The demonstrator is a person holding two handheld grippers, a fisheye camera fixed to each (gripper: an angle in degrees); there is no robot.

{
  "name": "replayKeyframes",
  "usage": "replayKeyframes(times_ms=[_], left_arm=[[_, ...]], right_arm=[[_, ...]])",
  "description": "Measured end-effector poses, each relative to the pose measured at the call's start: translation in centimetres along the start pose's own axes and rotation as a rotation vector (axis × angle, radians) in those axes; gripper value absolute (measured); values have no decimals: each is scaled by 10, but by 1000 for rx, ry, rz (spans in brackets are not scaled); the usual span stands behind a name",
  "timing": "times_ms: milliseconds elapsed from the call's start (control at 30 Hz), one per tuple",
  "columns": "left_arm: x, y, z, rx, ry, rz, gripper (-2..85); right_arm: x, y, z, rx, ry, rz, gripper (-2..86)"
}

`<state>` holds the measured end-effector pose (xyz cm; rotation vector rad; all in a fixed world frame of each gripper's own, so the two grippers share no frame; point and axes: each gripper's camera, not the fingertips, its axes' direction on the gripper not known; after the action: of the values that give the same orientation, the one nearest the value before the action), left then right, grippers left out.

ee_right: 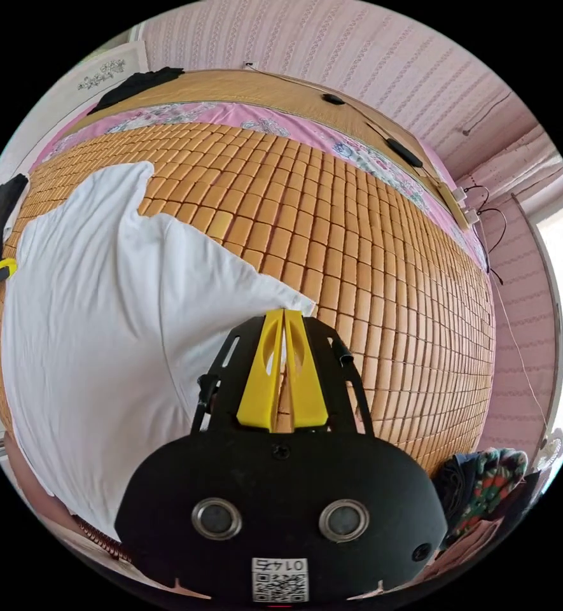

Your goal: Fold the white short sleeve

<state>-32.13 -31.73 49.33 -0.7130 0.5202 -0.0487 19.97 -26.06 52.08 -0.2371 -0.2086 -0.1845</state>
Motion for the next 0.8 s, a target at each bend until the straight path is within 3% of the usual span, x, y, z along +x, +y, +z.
replayKeyframes(times_ms=[200,333,500,700,800], left_arm=[[-17,12,0,37,45,-85,35],[-32,22,0,51,88,-162,22],[-26,31,-1,32,-105,-101,-5],[-44,48,-5,49,-16,-179,-2],[-36,63,-12,69,28,-120,26]], right_arm=[[19,-5,23,-9,-149,96,-6],[11,-8,35,-26,-123,98,-8],[6,-8,55,-69,-6,94,-8],[13,1,62,-36,-25,186,-7],[-16,0,46,66,-29,85,3]])
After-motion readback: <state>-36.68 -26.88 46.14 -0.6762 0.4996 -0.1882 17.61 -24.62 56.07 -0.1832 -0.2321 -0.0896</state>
